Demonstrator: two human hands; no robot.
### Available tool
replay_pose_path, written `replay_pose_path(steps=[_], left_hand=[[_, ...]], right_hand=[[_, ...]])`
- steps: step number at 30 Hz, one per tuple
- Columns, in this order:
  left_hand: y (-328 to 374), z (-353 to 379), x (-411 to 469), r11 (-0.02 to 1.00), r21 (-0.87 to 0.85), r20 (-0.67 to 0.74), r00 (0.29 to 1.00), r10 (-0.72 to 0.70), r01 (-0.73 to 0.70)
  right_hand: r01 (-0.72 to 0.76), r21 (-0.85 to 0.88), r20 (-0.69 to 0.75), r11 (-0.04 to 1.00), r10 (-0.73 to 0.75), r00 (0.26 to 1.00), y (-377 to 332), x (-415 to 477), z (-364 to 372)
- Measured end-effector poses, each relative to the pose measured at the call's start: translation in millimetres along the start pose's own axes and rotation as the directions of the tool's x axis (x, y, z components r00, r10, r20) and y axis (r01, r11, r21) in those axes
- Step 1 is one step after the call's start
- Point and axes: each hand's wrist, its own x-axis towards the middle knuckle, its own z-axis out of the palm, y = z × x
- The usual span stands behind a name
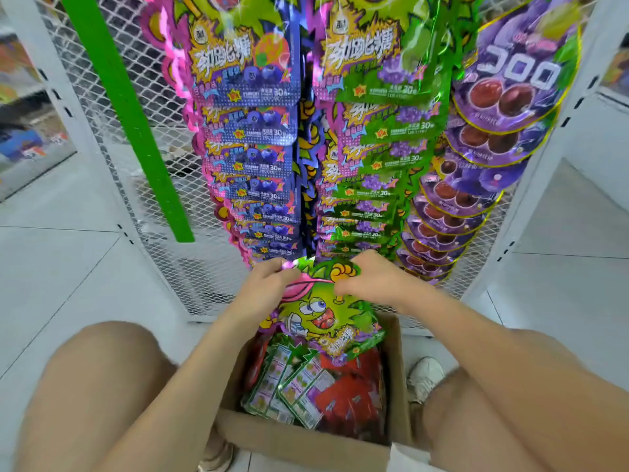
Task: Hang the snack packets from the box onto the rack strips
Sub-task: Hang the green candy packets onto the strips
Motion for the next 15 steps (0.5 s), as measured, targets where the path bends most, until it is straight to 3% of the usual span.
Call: replay_pose_path(steps=[2,5,11,15], left_hand=[[23,-9,-7,0.985,0.06,0.099,0.983,0.157,-0.164],[63,-25,-8,0.935,0.127,0.161,0.937,0.31,-0.332],[182,-40,-21,0.81,0.212,0.047,0.833,0.551,-0.547],[258,-47,-33,0.749,0.264,0.066,0.786,0.615,-0.608]], right_hand=[[0.201,-0.149,-0.182,0.968,-0.227,0.957,-10,-13,-13],[0.388,-0.261,-0.268,0.884,-0.453,0.85,-32,-29,-34],[0.523,-0.201,-0.6,0.828,-0.527,0.603,-90,-52,-87],[0.545,-0.288,-0.68,0.787,-0.569,0.462,-127,-60,-143]])
